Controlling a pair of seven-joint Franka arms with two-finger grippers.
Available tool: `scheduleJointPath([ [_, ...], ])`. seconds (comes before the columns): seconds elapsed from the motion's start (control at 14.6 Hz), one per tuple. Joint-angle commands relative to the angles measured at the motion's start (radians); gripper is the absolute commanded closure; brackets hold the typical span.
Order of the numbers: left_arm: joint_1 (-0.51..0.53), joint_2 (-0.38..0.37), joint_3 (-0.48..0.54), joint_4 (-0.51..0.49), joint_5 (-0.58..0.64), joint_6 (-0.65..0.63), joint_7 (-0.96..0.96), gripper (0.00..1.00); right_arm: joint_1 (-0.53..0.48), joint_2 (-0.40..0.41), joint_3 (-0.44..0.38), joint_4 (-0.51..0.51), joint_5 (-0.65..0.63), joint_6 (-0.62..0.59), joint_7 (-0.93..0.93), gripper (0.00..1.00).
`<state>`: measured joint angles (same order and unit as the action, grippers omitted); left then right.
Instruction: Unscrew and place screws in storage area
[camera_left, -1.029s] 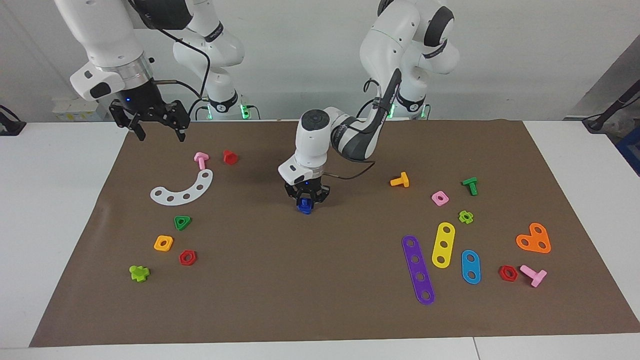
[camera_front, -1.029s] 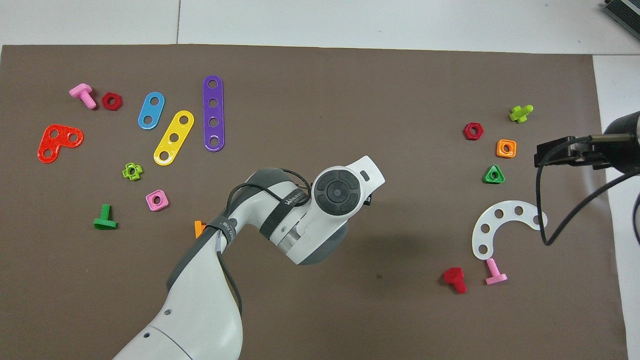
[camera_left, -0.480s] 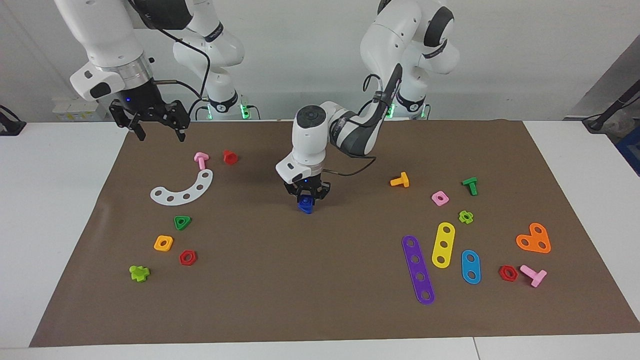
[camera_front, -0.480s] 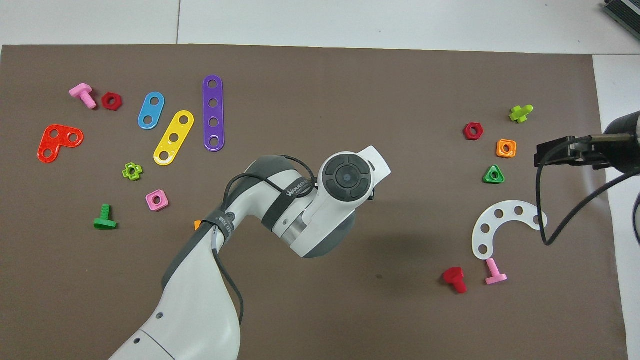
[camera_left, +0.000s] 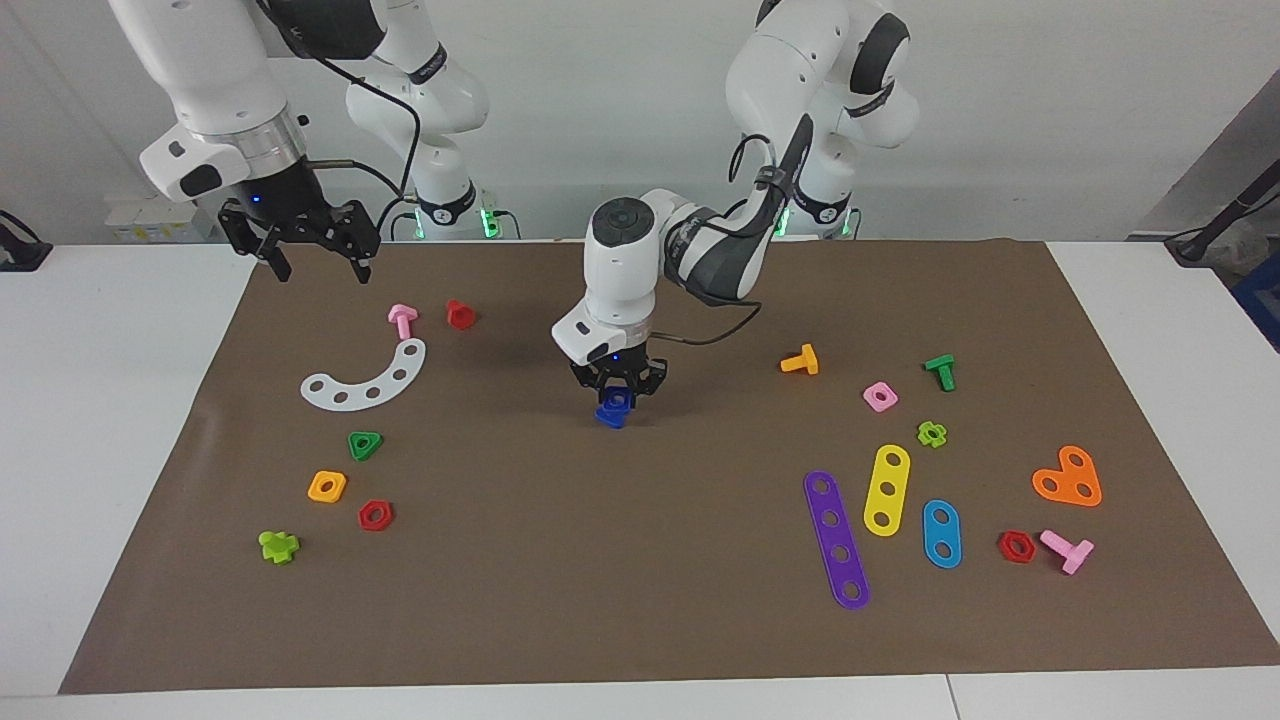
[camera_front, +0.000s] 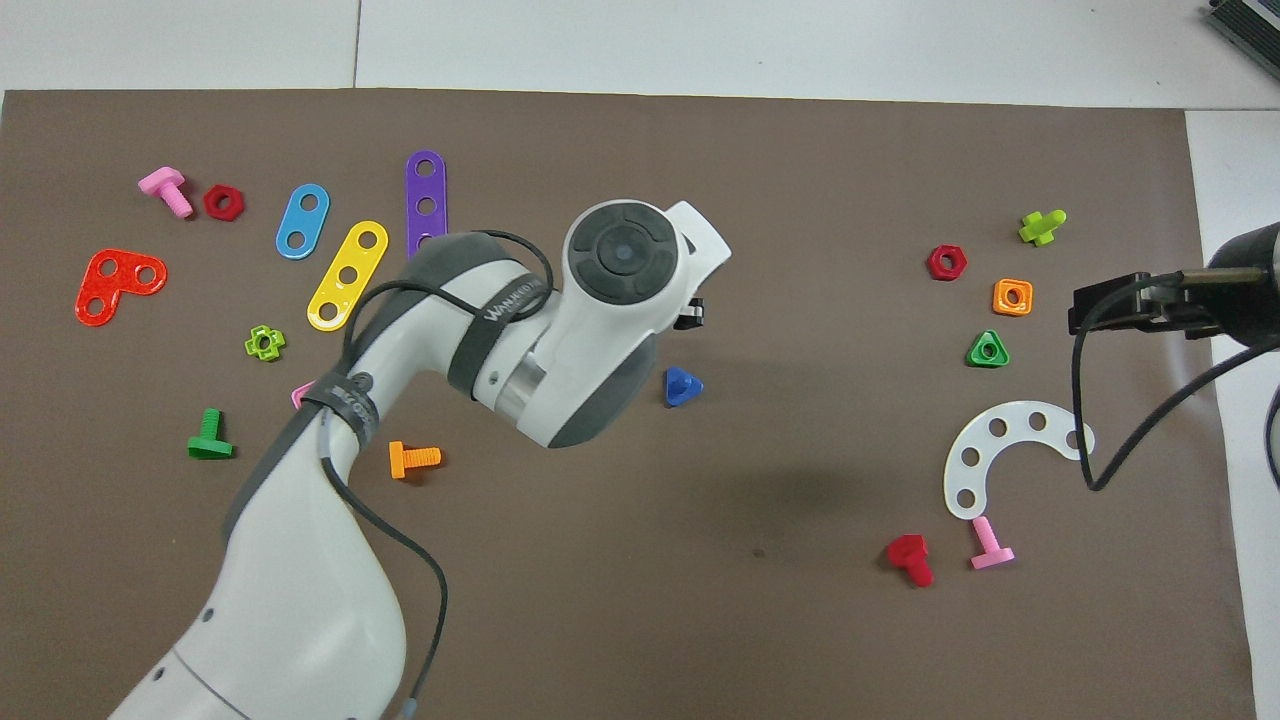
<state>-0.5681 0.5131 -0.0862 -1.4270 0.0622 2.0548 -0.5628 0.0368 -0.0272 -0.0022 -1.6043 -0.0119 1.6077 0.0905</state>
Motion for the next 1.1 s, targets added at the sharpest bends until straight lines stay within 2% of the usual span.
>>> scheduleJointPath([
  [0.0,0.114,-0.041,-0.009,-0.021,-0.021,-0.033,0.084,1.00,-0.003,0.000,0.002,0.001,0.001,-0.014,-0.025,0.00],
  [0.34,0.321,-0.117,-0.012,-0.238,-0.054,0.047,0.386,1.00,0.015,-0.005,0.016,-0.019,0.001,0.001,-0.015,0.00],
  [0.55,0.379,-0.159,-0.010,-0.377,-0.056,0.131,0.490,1.00,0.049,-0.011,0.018,-0.058,0.001,0.052,-0.003,0.01],
  [0.75,0.413,-0.192,-0.009,-0.458,-0.056,0.137,0.556,0.98,0.103,-0.022,0.018,-0.132,0.001,0.161,0.024,0.01],
  [0.89,0.424,-0.205,-0.009,-0.493,-0.056,0.150,0.563,0.88,0.129,-0.031,0.018,-0.179,0.001,0.207,0.051,0.03],
  [0.96,0.424,-0.211,-0.009,-0.506,-0.056,0.150,0.560,0.77,0.153,-0.024,0.019,-0.199,0.000,0.239,0.061,0.04],
  [1.03,0.424,-0.215,-0.009,-0.513,-0.056,0.148,0.557,0.60,0.191,-0.005,0.018,-0.204,0.000,0.271,0.092,0.04],
])
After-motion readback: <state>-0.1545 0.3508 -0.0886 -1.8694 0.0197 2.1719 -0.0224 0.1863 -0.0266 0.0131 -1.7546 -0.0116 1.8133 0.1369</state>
